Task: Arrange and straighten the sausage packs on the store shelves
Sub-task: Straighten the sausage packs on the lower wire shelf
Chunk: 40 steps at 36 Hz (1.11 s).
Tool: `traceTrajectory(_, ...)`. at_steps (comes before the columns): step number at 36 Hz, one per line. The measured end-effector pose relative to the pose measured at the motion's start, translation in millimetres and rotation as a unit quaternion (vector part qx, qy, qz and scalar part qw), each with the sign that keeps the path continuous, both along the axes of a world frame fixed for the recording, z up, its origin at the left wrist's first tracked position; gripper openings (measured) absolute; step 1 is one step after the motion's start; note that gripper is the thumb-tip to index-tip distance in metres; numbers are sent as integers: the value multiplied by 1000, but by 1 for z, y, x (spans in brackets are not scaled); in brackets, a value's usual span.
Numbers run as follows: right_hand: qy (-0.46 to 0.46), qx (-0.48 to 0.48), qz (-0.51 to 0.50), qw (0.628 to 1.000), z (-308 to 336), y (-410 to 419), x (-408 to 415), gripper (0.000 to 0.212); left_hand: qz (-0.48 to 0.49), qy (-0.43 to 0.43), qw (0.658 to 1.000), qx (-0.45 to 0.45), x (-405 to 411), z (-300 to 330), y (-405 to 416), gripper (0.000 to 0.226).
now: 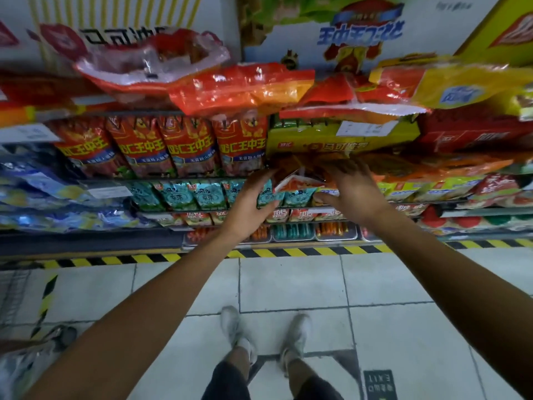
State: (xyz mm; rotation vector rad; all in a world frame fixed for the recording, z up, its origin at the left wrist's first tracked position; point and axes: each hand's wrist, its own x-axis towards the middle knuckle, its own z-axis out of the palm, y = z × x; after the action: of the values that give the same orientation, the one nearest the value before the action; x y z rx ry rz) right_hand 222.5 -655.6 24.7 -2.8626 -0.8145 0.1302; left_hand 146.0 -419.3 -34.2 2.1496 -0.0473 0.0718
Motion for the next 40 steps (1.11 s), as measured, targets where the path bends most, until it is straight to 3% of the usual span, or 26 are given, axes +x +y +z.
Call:
traceTrajectory(8, -45, -15, 39, 998, -3, -1, 5, 64, 61, -7, 998, -35, 7, -16, -13, 66)
traceTrajectory(13, -15, -11, 43, 999, 6, 6, 16, 57, 85, -40, 993, -76, 16, -24, -14, 53)
traceTrajectory(19, -24, 41, 56, 997, 1, 2, 27, 50, 101, -59, 985, -129, 21, -18, -9, 42)
traceTrajectory(23, 56, 161, 29, 985, 1, 4, 35, 52, 102, -76, 984, -121, 27, -11, -3, 19)
traceTrajectory(25, 56, 175, 27, 983, 0, 8, 40, 53, 109, -81, 986, -100, 29, -4, -2, 25)
traceTrajectory(28, 48, 178, 35, 982, 0, 14, 40, 43, 113, -89, 984, -108, 31, -1, -1, 11)
traceTrajectory(33, 52, 207, 22, 977, -3, 19, 39, 36, 146, -93, 978, -118, 37, -1, 0, 17)
traceTrajectory(37, 97, 220, 9, 971, 0, 24, 46, 35, 160, -77, 977, -116, 43, -1, -2, 5)
traceTrajectory(40, 115, 198, -5, 973, 5, 25, 52, 33, 154, -70, 979, -111, 48, 0, -3, 18)
